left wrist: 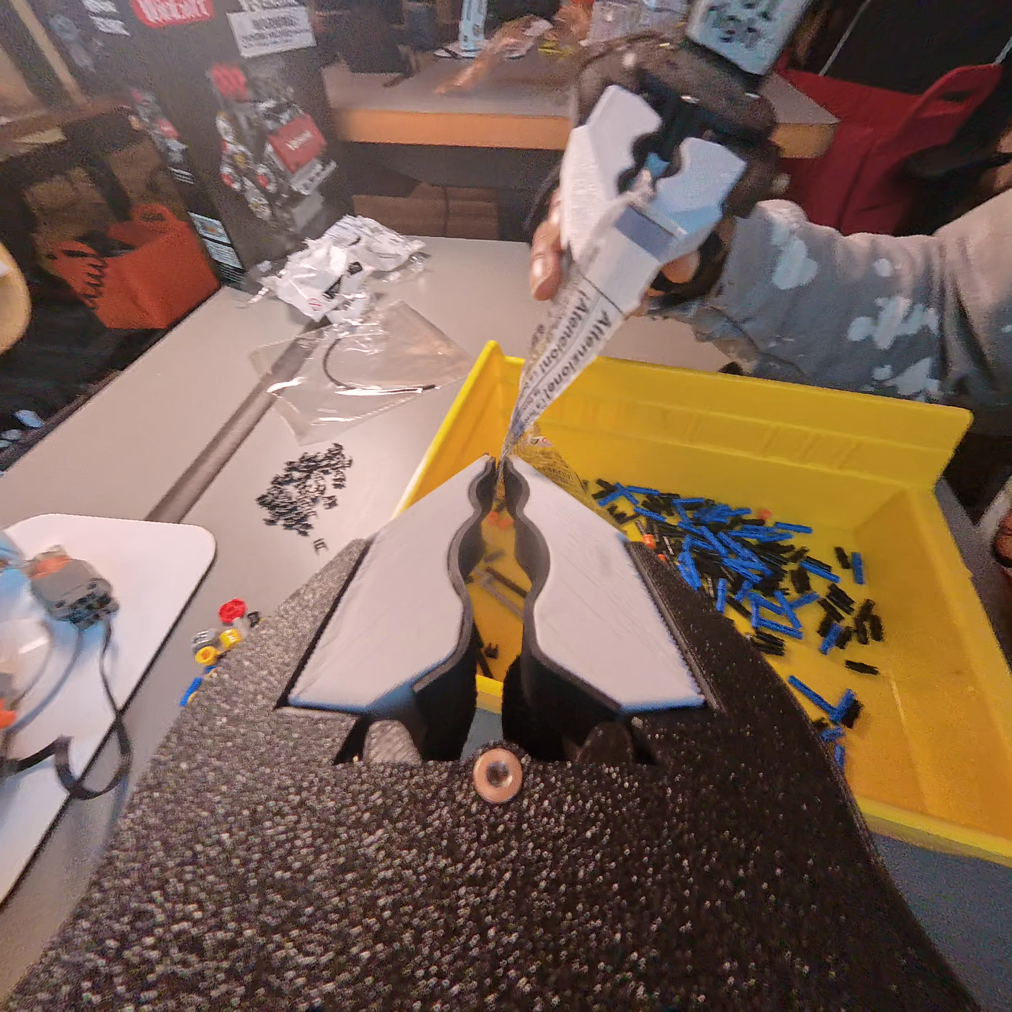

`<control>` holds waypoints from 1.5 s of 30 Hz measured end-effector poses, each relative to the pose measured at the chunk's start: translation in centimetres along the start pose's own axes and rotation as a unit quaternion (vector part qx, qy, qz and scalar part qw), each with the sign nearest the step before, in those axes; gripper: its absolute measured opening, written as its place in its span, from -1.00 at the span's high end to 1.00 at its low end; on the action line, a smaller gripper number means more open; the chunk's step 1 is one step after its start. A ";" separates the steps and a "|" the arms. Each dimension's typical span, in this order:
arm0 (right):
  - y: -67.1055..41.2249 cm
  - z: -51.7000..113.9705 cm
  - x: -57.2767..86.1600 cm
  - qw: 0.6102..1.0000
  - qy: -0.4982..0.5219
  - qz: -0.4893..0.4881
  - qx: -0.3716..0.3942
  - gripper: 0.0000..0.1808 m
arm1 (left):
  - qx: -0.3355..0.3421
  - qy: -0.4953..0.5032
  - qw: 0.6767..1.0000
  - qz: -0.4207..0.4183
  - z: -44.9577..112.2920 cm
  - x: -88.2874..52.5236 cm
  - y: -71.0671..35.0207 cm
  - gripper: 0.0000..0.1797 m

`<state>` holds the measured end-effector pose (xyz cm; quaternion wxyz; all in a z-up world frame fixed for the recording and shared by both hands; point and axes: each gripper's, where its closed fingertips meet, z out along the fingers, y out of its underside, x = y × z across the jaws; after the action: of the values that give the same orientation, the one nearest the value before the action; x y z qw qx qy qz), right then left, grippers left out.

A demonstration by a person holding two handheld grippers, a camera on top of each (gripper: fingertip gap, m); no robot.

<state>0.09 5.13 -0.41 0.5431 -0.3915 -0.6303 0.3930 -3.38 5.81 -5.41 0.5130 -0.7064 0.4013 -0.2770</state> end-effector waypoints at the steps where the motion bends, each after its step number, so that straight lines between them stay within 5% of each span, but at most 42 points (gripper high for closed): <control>1: -0.3 0.2 -0.4 0.998 0.014 -0.057 -0.011 1.00 | 0.003 -0.020 1.000 0.008 -0.2 -0.5 -0.1 0.97; 6: -0.6 1.3 -4.1 0.964 -0.005 -0.256 -0.068 1.00 | 0.062 -0.074 0.993 0.069 -1.3 -1.3 -2.1 0.88; 9: -0.2 1.7 -5.2 0.951 -0.021 -0.295 -0.093 1.00 | 0.081 -0.102 0.982 0.139 -1.8 -0.8 -3.0 0.89; 13: 0.7 1.6 -4.9 0.943 -0.017 -0.312 -0.118 1.00 | 0.071 -0.108 0.983 0.132 -1.7 -1.2 -2.7 0.86; 16: 0.3 1.2 -4.0 0.946 0.001 -0.305 -0.109 1.00 | 0.076 -0.102 0.981 0.145 -1.9 -0.9 -2.7 0.94; 22: -1.7 0.2 -4.0 0.983 -0.030 -0.181 -0.028 1.00 | 0.089 -0.064 0.980 0.166 -1.5 1.0 -3.2 0.79; 26: -1.8 -0.2 -3.0 0.995 -0.032 -0.094 -0.009 0.98 | 0.079 -0.067 0.974 0.199 -1.4 1.5 -3.1 1.00; 30: 0.3 -1.2 -0.9 0.995 -0.028 0.037 -0.086 0.66 | 0.003 -0.227 0.897 0.378 -2.4 -0.6 -3.6 1.00; 35: 3.9 -2.8 -0.3 0.966 -0.034 0.169 -0.193 0.61 | -0.075 -0.337 0.790 0.507 -2.5 -2.8 -2.6 1.00; 45: 8.9 -4.3 0.0 0.912 0.038 0.188 -0.363 0.73 | -0.081 -0.346 0.741 0.570 -0.7 -1.9 -2.2 1.00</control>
<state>4.99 8.83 -8.19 0.3034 -0.6875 -0.6233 0.2163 -4.30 7.37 -3.06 0.6195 -0.4320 0.5449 0.3642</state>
